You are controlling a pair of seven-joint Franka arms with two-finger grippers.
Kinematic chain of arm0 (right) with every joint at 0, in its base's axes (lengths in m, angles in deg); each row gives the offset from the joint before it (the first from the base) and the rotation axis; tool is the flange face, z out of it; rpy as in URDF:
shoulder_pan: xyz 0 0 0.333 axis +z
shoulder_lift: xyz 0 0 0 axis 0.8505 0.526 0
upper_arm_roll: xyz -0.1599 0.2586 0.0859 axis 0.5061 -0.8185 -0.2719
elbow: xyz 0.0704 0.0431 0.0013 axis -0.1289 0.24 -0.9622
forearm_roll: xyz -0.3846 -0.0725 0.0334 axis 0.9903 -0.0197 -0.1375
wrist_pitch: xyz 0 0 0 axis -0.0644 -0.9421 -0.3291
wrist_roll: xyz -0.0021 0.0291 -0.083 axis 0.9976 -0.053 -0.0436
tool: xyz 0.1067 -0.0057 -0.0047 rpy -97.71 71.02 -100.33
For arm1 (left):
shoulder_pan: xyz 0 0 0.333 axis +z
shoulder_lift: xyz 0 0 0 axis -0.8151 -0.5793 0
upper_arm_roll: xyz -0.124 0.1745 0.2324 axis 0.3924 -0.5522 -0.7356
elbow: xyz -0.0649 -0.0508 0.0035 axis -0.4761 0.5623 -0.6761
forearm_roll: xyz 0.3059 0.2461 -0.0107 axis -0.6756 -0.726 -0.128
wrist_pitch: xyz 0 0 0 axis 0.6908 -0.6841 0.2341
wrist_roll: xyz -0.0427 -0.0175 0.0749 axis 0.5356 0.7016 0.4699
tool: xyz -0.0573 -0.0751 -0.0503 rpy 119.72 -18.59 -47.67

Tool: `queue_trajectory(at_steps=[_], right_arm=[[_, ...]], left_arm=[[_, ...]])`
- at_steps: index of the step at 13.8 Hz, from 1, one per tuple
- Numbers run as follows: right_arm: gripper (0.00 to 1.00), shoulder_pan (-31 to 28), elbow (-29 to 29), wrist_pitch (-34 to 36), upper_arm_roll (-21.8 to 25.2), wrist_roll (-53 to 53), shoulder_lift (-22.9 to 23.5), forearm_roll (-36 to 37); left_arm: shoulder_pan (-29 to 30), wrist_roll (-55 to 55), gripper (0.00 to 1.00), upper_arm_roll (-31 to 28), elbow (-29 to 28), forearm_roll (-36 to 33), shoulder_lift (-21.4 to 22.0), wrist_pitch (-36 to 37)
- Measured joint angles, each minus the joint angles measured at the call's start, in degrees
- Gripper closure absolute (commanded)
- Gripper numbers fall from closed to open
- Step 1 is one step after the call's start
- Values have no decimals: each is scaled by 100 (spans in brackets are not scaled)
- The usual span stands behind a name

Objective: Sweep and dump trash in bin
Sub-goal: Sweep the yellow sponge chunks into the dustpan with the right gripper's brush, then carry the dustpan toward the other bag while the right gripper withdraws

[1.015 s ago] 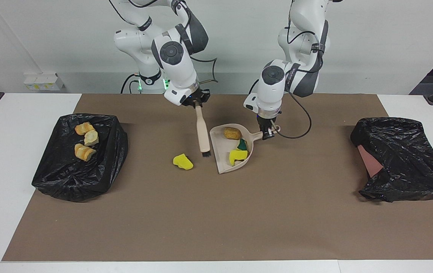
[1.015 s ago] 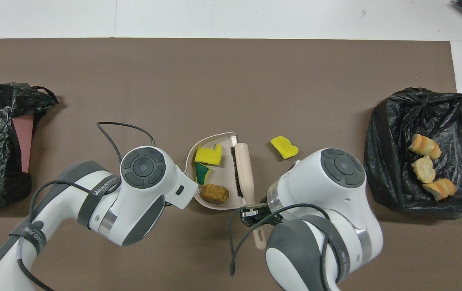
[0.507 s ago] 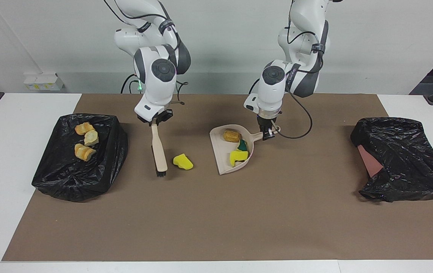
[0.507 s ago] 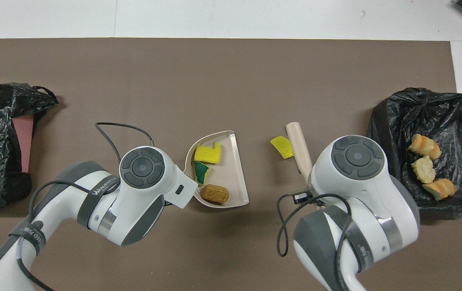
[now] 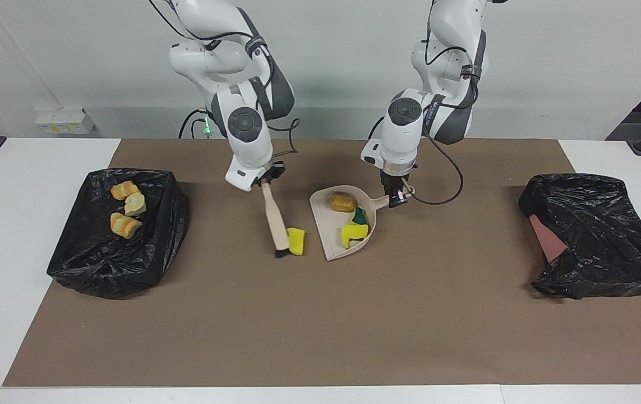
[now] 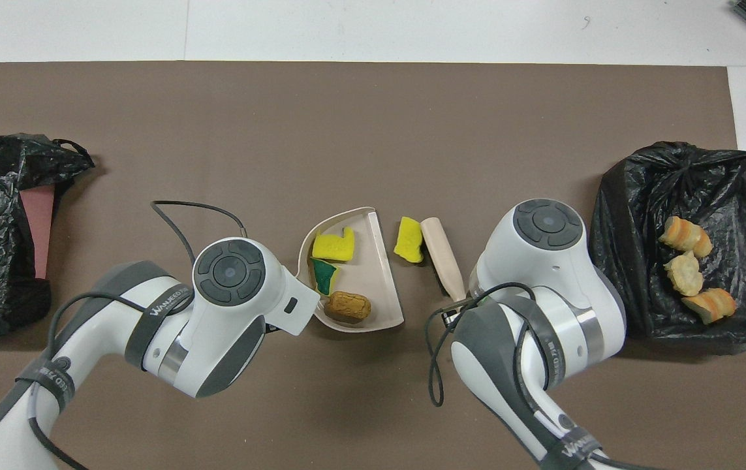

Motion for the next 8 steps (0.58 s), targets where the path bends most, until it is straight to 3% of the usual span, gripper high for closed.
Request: queue_trajectory(at_steps=[4, 8], right_arm=[[100, 446, 49, -478, -11, 4, -7, -1549], [100, 510, 11, -418, 37, 167, -154, -1662]], left_arm=[[0, 0, 100, -9, -93, 0, 31, -132], [12, 1, 100, -12, -140, 6, 54, -186]])
